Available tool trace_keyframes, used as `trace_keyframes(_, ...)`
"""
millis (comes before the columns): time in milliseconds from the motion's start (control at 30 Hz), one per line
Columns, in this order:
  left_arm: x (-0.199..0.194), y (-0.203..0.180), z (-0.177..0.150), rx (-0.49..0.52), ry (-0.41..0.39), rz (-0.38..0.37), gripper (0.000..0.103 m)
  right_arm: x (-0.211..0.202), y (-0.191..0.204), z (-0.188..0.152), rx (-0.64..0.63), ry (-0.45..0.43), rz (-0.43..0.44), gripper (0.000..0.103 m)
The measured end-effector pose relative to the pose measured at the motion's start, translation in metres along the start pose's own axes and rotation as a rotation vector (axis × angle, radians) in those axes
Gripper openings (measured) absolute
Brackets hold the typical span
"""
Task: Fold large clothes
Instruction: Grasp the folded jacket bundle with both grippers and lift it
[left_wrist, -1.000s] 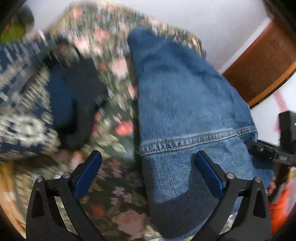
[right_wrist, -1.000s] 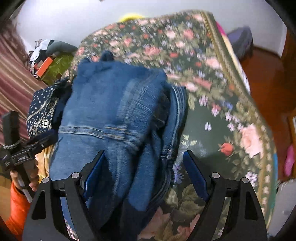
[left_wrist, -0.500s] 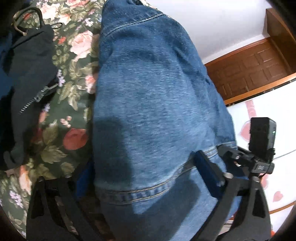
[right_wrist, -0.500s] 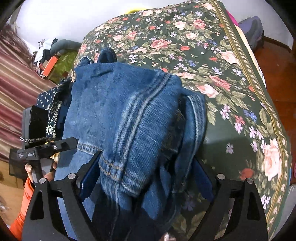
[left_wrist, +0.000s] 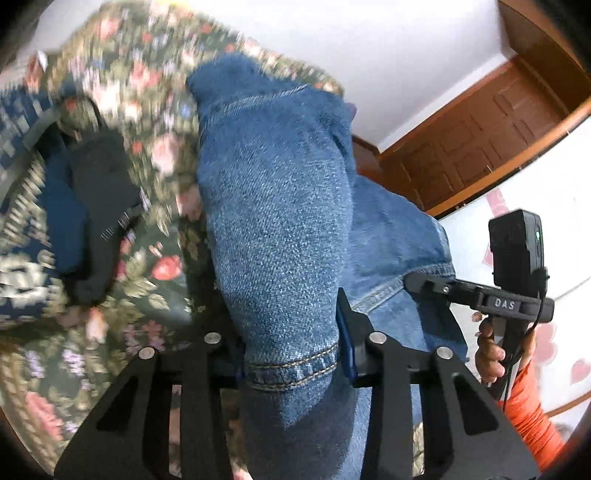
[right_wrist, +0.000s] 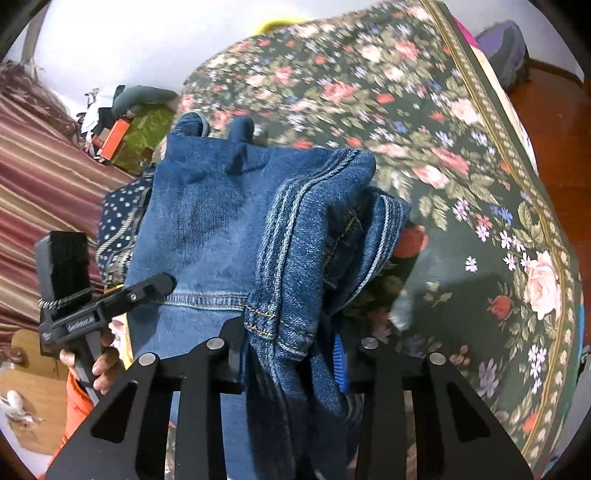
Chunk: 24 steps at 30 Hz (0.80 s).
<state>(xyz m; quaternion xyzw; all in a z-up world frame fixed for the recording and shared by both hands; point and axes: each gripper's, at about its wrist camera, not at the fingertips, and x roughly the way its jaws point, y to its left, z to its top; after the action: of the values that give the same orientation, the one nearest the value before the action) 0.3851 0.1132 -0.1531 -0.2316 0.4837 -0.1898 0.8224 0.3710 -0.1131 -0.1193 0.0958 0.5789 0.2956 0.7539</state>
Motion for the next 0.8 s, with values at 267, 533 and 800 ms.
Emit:
trace_keyframes(267,-0.136,0.003,0.014,0.054,-0.215,0.049,0.037,-0.025,0.095,0.020,-0.154,-0.113,0.088,0.029)
trace_keyframes(533,-0.249,0.046,0.027,0.053,-0.388,0.172,0.037,-0.003,0.199,0.053,-0.315,-0.184,0.204,0.029)
trace_keyframes(800,-0.275,0.123,0.044,-0.024,-0.431,0.284,0.037,0.079,0.252,0.090,-0.347,-0.153,0.254,0.029)
